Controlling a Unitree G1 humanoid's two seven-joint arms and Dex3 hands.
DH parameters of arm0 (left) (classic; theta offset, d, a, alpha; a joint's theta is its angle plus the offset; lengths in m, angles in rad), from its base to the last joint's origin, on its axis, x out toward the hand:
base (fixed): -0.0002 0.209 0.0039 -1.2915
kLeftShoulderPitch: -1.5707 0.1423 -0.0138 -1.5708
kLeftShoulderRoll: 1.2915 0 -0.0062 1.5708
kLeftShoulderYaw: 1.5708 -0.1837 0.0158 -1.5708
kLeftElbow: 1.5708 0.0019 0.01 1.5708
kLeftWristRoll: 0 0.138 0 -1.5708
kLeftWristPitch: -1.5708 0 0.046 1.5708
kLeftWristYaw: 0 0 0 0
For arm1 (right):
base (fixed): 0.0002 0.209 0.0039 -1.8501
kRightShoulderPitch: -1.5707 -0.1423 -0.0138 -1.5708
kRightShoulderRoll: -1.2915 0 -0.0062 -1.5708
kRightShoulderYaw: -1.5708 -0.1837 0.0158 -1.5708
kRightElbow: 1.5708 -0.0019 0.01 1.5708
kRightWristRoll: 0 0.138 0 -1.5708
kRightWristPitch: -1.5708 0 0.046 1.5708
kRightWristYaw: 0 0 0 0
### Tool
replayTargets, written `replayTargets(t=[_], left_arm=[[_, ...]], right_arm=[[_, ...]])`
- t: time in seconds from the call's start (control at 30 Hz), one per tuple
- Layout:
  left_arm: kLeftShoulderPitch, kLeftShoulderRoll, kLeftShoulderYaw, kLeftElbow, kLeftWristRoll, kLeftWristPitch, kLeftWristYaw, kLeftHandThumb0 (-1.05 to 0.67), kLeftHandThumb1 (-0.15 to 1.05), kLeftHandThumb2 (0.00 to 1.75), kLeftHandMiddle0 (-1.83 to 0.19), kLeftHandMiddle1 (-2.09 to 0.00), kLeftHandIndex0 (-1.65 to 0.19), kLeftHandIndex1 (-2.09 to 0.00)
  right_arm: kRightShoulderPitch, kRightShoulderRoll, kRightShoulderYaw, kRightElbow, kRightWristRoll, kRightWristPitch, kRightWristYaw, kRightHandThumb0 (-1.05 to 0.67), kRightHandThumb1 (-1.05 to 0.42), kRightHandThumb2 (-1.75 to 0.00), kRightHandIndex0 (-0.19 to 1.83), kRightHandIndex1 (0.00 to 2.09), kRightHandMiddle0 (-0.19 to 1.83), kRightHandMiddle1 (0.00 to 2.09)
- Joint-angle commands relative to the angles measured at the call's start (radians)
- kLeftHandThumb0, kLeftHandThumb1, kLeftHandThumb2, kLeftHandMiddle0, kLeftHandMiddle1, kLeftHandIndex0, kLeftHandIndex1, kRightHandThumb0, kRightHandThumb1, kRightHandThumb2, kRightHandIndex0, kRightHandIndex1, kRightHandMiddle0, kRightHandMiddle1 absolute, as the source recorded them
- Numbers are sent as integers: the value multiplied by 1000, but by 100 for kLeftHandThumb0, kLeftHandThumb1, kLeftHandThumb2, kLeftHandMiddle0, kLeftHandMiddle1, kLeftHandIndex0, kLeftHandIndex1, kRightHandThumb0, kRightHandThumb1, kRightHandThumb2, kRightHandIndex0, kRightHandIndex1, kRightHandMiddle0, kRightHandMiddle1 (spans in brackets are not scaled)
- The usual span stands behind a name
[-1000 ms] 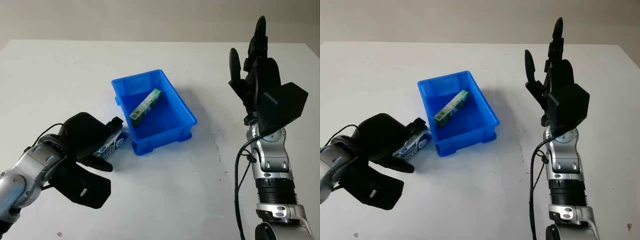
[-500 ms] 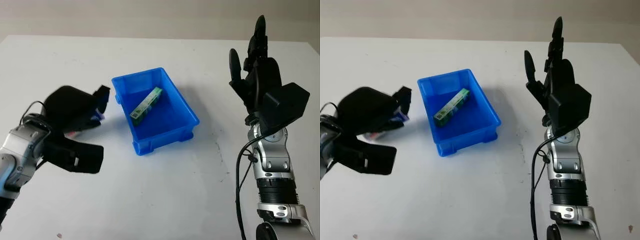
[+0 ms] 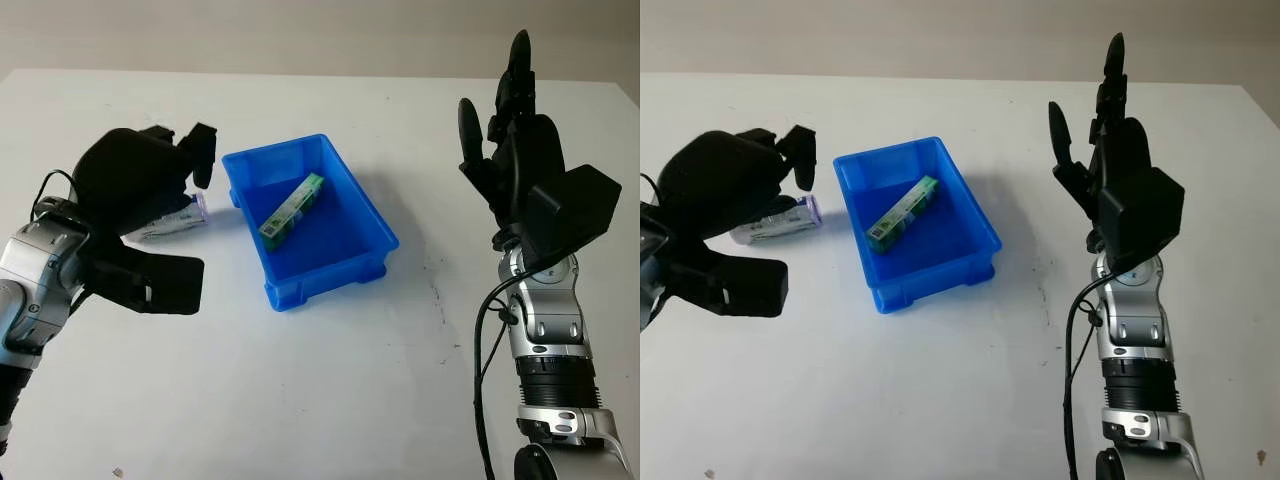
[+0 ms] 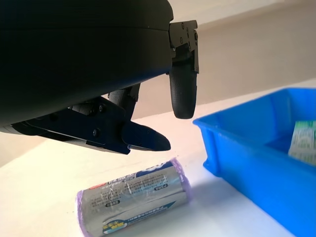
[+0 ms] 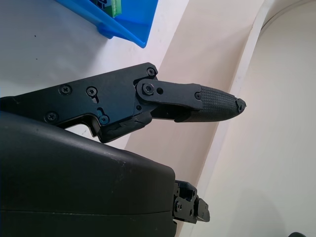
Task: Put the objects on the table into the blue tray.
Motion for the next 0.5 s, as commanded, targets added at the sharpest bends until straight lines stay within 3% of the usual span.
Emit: replayTargets(t=[0.0, 0.2, 0.3, 0.33, 0.37, 0.4, 0.43, 0.47], left_arm=[[-35, -6, 16, -21, -15, 11, -12, -5, 105, 16, -12, -209, 19, -209], [-61, -44, 44, -53, -77, 76, -38, -4, 105, 14, -15, -209, 19, -209], [-73, -85, 62, -95, -69, 178, -42, -20, 104, 11, -26, -209, 15, -209], [-76, -96, 67, -113, -69, 216, -56, -36, 104, 9, -3, -209, 17, -205], [-85, -103, 74, -130, -78, 261, -88, -44, 104, 10, 6, -188, 18, -186], [-91, -107, 78, -144, -84, 294, -111, -56, 105, 13, -1, -126, 16, -135], [-106, -126, 94, -161, -129, 356, -165, -61, 105, 14, -10, -84, 11, -101], [-121, -140, 105, -178, -164, 415, -214, -70, 105, 12, 5, -39, 16, -45]], right_arm=[[-5, -7, 0, 5, 7, -7, 7, -68, -105, -50, -19, 0, -19, 0], [2, -11, -2, 7, 0, -10, 7, -68, -105, -51, -19, 0, -19, 0], [5, -14, -4, 5, 3, -12, 12, -67, -105, -51, -19, 0, -19, 0], [5, -15, -5, 5, 4, -12, 14, -67, -105, -51, -19, 0, -19, 0], [6, -16, -6, 4, 5, -12, 16, -67, -105, -51, -19, 0, -19, 0], [7, -18, -7, 4, 7, -12, 18, -67, -105, -51, -19, 0, -19, 0], [6, -17, -8, 3, 9, -11, 20, -67, -105, -52, -19, 0, -19, 0], [5, -17, -10, 3, 11, -10, 20, -67, -105, -52, -19, 0, -19, 0]])
